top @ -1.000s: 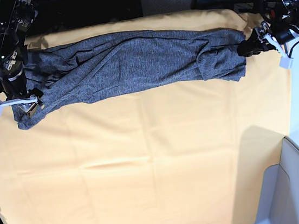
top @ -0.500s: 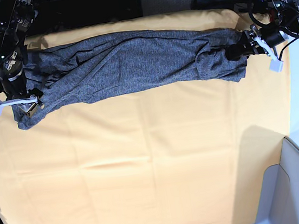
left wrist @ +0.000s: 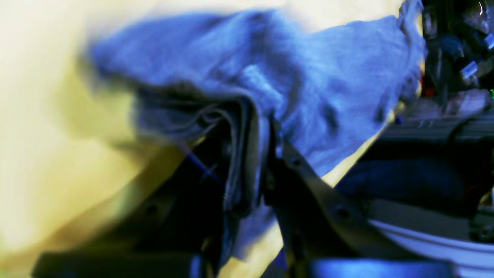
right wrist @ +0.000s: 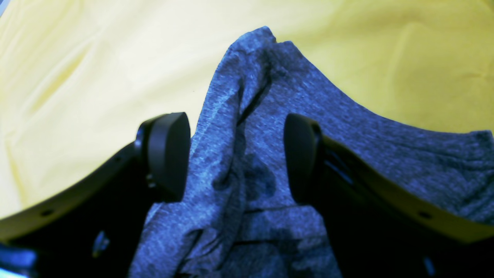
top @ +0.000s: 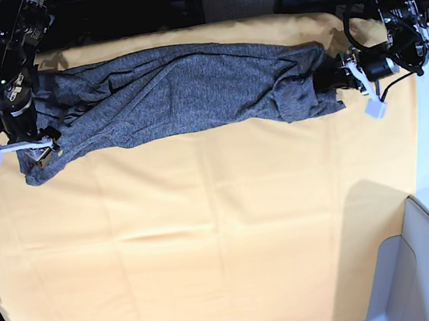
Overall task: Fold the T-shirt properly
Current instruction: 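Grasp both ends of the shirt strip with both grippers, then fold the strip end with the left gripper toward the right gripper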
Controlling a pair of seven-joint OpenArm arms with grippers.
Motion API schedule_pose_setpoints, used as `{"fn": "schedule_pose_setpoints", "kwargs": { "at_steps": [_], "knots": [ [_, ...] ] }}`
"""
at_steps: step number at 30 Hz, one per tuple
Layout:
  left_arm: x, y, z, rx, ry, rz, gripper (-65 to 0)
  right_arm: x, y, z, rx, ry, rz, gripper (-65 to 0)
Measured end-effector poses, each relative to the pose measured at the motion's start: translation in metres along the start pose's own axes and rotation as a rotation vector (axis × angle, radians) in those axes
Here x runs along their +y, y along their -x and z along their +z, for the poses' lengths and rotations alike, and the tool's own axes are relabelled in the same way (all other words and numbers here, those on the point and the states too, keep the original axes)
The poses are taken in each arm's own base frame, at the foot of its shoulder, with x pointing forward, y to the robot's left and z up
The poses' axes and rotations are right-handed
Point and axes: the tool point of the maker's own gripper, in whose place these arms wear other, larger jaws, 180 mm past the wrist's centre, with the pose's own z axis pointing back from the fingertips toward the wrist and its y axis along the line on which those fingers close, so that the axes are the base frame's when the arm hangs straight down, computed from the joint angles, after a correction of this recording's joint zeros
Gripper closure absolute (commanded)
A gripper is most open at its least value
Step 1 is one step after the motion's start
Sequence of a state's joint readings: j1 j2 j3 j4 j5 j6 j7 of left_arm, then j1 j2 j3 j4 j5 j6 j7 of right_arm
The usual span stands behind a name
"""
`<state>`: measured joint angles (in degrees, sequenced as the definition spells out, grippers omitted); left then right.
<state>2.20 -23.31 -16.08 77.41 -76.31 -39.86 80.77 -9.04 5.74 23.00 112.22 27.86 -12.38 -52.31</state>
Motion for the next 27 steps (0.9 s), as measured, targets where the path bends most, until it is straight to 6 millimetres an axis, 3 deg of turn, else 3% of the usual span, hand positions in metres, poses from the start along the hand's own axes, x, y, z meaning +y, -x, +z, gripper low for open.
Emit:
{"fn": "schedule_pose_setpoints", "kwargs": {
  "at_steps": [2,5,7,12,16,21,27],
  "knots": [
    [-0.022,-0.02,0.001,-0.043,0.029,-0.093,-0.3,0.0,0.0,0.0,0.0,0.001,0.002,-37.9],
    [-0.052,-0.034,-0.002,-0.08,0.094,-0.168,-0.3,-0.004,-0.005,0.0,-0.007,0.006,0.015,-37.9],
    [-0.069,-0.032,-0.011,-0.066,0.139,-0.197,-0.3,-0.016,-0.016,0.002,-0.032,0.031,0.003,-37.9],
    [-0.1,-0.015,-0.043,-0.025,0.247,-0.191,-0.3,-0.071,-0.042,0.016,-0.115,0.171,-0.066,-37.9],
    [-0.128,-0.002,-0.069,0.002,0.341,-0.18,-0.3,-0.099,-0.055,0.028,-0.161,0.237,-0.112,-37.9],
    [-0.164,-0.006,-0.093,0.013,0.44,-0.214,-0.3,-0.114,-0.062,0.035,-0.171,0.271,-0.089,-37.9],
    [-0.184,-0.006,-0.111,0.041,0.469,-0.243,-0.3,-0.115,-0.06,0.035,-0.166,0.273,-0.083,-37.9]
  ]
}}
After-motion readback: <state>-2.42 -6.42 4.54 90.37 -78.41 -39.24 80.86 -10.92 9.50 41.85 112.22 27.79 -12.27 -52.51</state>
